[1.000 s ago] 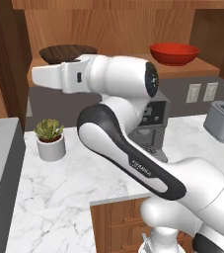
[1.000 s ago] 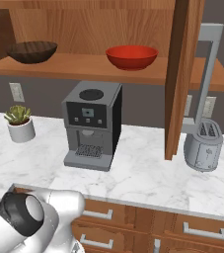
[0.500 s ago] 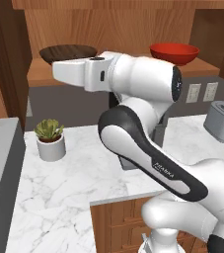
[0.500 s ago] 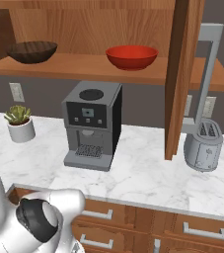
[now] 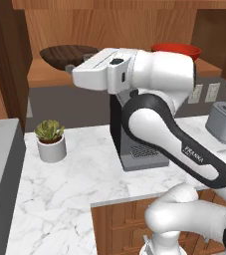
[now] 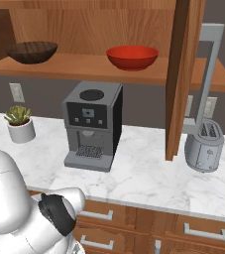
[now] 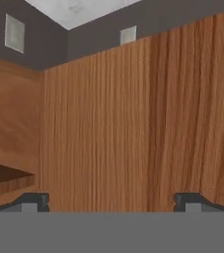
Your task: Move the bowls from the cabinet to the plates on the dining table.
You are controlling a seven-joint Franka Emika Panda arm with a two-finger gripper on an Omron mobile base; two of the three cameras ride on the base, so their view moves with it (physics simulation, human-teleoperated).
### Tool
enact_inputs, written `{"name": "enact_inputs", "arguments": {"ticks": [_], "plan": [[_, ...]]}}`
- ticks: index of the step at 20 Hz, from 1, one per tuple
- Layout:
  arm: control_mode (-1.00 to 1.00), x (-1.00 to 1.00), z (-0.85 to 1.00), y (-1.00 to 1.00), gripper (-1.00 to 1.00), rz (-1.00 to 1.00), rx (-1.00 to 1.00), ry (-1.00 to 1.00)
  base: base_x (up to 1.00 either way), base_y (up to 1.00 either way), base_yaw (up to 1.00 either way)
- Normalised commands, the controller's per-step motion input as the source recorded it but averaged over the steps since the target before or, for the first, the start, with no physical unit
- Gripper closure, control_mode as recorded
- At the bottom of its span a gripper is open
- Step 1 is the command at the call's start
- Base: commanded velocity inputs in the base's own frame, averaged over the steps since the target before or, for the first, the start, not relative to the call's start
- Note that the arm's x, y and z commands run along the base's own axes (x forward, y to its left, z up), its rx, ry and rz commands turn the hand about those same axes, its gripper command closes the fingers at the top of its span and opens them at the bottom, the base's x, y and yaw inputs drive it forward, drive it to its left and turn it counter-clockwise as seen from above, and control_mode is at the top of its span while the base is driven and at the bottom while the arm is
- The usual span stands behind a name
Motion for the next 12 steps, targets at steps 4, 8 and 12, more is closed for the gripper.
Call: {"name": "enact_inputs", "arguments": {"ticks": [4, 8, 12], "plan": [[-1.00, -0.02, 0.03, -0.19, -1.00, 0.13, -0.14, -0.14, 0.00, 0.00, 0.00], [-1.00, -0.10, 0.00, -0.23, -1.00, 0.09, -0.17, -0.23, 0.00, 0.00, 0.00], [-1.00, -0.19, -0.05, -0.18, -1.00, 0.03, -0.17, -0.25, 0.00, 0.00, 0.00]]}}
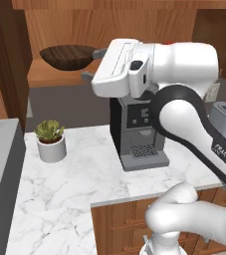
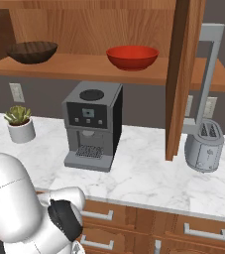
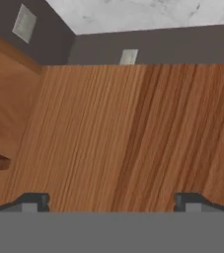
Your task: Move the bowls from the cabinet to the plates on the dining table.
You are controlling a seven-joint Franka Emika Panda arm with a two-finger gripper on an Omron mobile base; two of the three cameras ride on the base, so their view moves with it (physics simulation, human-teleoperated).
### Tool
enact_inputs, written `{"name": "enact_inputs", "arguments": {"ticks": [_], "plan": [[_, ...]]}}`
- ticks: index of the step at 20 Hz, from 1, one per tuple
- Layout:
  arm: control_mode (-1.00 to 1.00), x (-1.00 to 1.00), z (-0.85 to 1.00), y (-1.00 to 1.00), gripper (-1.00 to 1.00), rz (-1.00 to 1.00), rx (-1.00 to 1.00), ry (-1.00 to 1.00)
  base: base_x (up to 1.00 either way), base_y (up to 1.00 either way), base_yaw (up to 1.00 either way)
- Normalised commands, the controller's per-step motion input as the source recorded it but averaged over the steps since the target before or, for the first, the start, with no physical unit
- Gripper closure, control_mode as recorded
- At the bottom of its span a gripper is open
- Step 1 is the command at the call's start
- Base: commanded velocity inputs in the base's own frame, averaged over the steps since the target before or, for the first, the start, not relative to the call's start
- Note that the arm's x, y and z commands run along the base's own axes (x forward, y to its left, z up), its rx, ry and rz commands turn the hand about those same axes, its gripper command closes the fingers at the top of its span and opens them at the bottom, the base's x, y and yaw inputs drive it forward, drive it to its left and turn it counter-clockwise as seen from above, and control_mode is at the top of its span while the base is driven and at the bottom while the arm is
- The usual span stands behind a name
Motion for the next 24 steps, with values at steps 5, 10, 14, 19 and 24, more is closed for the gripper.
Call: {"name": "enact_inputs", "arguments": {"ticks": [5, 10, 14, 19, 24], "plan": [[-1.00, 0.10, -0.41, -0.12, -1.00, 0.02, -0.13, -0.11, 0.00, 0.00, 0.00], [-1.00, 0.03, -0.06, -0.05, -1.00, 0.03, -0.19, -0.23, 0.00, 0.00, 0.00], [-1.00, 0.12, -0.13, 0.00, -1.00, 0.04, -0.17, -0.25, 0.00, 0.00, 0.00], [-1.00, 0.21, -0.17, -0.08, -1.00, 0.04, -0.16, -0.22, 0.00, 0.00, 0.00], [-1.00, 0.24, -0.16, -0.18, -1.00, 0.05, -0.13, -0.19, 0.00, 0.00, 0.00]]}}
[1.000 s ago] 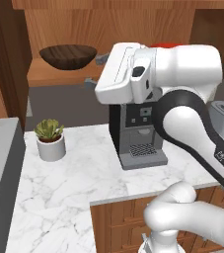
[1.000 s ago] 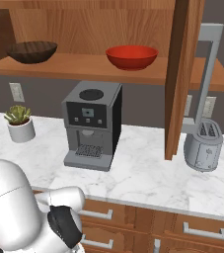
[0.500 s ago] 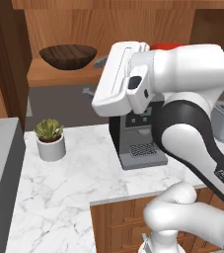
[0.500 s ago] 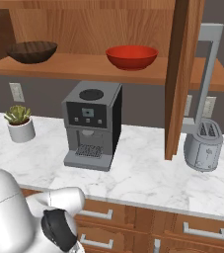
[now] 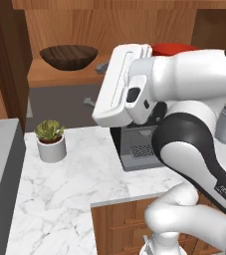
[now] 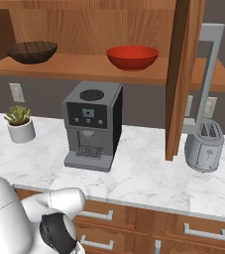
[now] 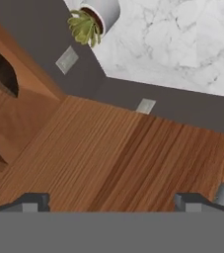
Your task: Move the bowls from the cabinet to the plates on the dining table.
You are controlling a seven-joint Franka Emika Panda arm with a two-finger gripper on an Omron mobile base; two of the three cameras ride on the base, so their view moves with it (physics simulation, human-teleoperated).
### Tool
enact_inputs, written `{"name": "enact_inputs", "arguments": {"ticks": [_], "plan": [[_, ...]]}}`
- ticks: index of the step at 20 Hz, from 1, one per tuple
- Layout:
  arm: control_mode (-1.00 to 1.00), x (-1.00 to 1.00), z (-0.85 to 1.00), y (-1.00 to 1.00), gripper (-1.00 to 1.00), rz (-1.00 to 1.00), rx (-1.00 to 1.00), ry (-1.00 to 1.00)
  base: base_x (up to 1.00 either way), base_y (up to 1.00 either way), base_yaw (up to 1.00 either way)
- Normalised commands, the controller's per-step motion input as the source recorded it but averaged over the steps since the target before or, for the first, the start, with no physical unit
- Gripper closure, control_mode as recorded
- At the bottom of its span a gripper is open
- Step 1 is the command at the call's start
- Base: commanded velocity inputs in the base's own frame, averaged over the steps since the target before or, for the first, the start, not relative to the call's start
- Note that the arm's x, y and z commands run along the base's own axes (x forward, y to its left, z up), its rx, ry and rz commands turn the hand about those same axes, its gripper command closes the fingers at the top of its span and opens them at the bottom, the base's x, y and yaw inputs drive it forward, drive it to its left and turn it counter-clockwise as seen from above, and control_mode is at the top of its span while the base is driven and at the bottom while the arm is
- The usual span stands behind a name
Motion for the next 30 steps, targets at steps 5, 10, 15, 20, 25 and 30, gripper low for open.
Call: {"name": "enact_inputs", "arguments": {"ticks": [5, 10, 15, 20, 25, 30], "plan": [[-1.00, 0.21, -0.13, -0.21, -1.00, 0.06, -0.12, -0.18, 0.00, 0.00, 0.00], [-1.00, 0.17, -0.05, -0.18, -1.00, 0.06, -0.15, -0.18, 0.00, 0.00, 0.00], [-1.00, 0.14, -0.10, -0.06, -1.00, 0.06, -0.21, -0.18, 0.00, 0.00, 0.00], [-1.00, 0.16, -0.16, -0.02, -1.00, 0.08, -0.20, -0.17, 0.00, 0.00, 0.00], [-1.00, 0.38, -0.26, -0.22, -1.00, 0.06, -0.09, -0.08, 0.00, 0.00, 0.00], [-1.00, 0.32, -0.14, -0.24, -1.00, 0.07, -0.06, -0.12, 0.00, 0.00, 0.00]]}}
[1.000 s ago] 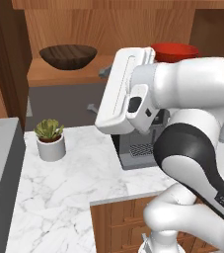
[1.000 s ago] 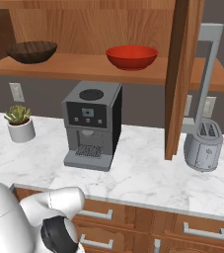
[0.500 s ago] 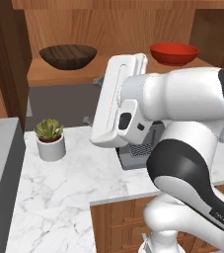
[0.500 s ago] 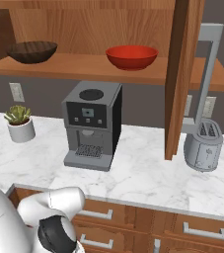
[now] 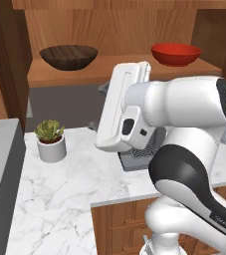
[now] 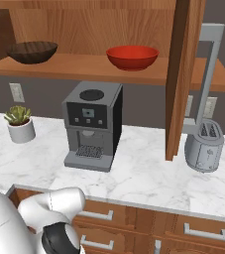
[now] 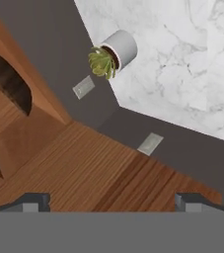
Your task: Move the bowls from the cabinet to the plates on the dining table.
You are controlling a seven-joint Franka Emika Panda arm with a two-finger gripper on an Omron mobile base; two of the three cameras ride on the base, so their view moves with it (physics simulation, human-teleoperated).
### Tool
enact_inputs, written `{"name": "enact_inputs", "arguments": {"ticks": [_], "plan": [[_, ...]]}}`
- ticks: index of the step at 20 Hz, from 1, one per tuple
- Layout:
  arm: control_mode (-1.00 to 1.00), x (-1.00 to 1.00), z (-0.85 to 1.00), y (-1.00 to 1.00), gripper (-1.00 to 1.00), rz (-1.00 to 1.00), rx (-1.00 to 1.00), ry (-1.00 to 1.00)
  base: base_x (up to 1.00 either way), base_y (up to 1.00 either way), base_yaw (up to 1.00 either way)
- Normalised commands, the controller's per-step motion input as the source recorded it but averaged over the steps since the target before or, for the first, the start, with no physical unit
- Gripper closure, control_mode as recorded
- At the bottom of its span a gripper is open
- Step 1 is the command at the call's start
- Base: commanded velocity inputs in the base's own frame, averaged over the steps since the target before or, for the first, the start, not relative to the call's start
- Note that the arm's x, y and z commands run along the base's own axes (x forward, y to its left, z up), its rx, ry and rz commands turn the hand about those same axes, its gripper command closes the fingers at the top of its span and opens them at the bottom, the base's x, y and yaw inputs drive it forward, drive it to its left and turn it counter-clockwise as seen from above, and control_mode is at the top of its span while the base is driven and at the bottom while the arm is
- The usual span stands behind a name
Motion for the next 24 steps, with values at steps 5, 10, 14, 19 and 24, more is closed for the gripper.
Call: {"name": "enact_inputs", "arguments": {"ticks": [5, 10, 14, 19, 24], "plan": [[-1.00, 0.16, 0.00, -0.25, -1.00, 0.04, -0.12, -0.22, 0.00, 0.00, 0.00], [-1.00, 0.15, -0.04, -0.18, -1.00, 0.04, -0.14, -0.24, 0.00, 0.00, 0.00], [-1.00, 0.19, -0.08, -0.15, -1.00, 0.04, -0.15, -0.23, 0.00, 0.00, 0.00], [-1.00, 0.24, -0.03, -0.17, -1.00, 0.02, -0.14, -0.21, 0.00, 0.00, 0.00], [-1.00, 0.30, 0.00, -0.16, -1.00, 0.00, -0.17, -0.17, 0.00, 0.00, 0.00]]}}
